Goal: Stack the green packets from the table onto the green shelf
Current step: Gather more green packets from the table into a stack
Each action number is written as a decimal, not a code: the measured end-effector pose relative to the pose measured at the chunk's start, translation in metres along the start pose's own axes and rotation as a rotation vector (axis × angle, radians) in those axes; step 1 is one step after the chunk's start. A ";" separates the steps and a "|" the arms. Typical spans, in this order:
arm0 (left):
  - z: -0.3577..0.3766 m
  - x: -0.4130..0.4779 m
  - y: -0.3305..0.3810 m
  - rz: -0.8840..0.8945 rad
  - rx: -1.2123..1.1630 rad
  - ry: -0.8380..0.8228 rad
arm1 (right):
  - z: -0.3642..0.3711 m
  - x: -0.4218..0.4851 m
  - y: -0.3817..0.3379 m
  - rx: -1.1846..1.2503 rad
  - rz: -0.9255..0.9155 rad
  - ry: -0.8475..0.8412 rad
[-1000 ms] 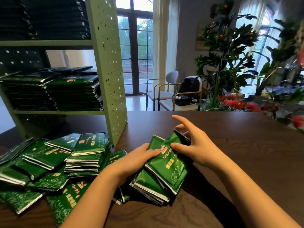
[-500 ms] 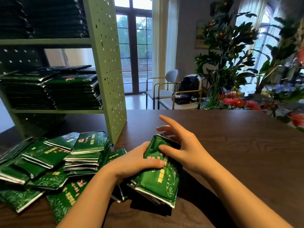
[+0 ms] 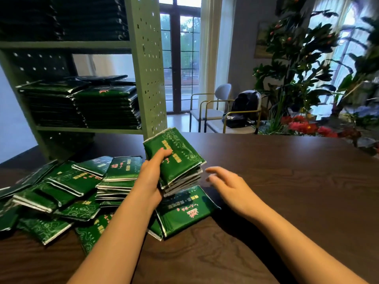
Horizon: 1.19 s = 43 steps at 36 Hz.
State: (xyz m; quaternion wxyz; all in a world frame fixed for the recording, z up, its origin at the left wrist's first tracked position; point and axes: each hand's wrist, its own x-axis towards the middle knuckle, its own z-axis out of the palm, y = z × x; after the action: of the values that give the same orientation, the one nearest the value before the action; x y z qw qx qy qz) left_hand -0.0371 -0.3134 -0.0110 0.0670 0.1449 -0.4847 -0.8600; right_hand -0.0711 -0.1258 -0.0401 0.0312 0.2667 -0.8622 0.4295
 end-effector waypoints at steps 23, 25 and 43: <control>-0.002 -0.006 0.011 0.042 -0.157 0.028 | -0.022 -0.001 -0.006 -0.406 0.030 -0.114; -0.002 -0.005 0.011 0.039 -0.137 0.040 | -0.028 0.002 -0.003 -0.316 0.055 -0.016; 0.010 -0.003 -0.020 0.057 0.454 -0.113 | -0.003 0.002 -0.023 0.828 0.044 0.245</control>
State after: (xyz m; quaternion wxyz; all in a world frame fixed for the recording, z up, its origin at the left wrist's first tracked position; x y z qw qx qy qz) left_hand -0.0371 -0.2935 -0.0226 0.0298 0.0939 -0.6727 -0.7333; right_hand -0.0623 -0.1362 -0.0209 0.0146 0.1853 -0.6126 0.7682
